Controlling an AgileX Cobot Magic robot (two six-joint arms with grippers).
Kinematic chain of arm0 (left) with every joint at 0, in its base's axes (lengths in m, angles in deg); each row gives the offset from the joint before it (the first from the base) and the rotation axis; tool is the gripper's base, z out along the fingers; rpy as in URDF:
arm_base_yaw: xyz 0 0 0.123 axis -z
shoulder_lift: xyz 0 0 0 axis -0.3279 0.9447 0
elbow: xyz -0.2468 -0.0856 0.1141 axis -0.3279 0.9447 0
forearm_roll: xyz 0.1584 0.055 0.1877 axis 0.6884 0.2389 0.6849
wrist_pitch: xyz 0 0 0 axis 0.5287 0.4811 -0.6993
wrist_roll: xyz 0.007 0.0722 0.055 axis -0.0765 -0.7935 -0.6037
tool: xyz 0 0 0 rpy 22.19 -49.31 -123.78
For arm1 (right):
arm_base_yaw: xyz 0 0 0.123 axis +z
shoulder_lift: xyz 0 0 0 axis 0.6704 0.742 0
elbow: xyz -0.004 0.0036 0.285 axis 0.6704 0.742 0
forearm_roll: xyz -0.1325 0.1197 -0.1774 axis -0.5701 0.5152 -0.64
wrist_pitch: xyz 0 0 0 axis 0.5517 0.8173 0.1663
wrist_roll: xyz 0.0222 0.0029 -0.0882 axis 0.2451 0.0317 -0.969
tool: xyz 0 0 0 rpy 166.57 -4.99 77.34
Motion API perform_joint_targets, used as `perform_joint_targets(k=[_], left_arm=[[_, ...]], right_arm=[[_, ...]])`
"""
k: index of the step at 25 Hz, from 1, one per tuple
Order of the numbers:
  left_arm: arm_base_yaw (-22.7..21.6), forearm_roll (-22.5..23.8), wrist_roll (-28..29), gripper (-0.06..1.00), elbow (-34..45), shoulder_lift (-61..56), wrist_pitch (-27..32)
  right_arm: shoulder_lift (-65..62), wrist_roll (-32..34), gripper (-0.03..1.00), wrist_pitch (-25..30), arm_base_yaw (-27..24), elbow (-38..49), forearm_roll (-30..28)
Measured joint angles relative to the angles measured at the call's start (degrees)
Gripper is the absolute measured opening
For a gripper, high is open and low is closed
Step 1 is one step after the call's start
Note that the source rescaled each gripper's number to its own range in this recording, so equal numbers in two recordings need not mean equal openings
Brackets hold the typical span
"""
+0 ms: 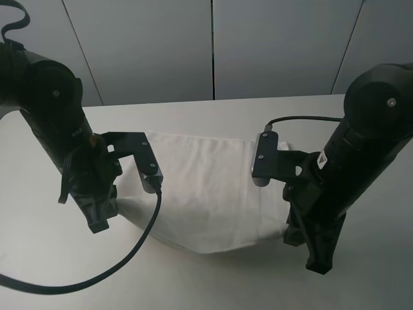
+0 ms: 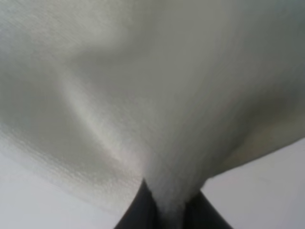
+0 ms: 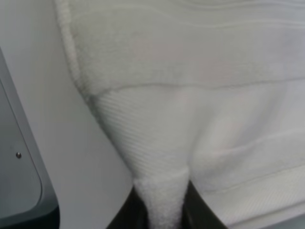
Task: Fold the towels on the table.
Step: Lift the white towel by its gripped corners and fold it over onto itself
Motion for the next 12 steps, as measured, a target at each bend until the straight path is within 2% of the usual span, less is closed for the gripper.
perform_joint_targets(k=[6, 12], left_arm=[[0.0, -0.7, 4.6, 0.0, 0.0, -3.5, -2.1], [0.0, -1.2, 9.9, 0.0, 0.0, -3.8, -2.2]], right_arm=[[-3.0, 10.1, 0.01, 0.3, 0.0, -1.9, 0.6], [-3.2, 18.0, 0.01, 3.4, 0.0, -6.3, 0.7]])
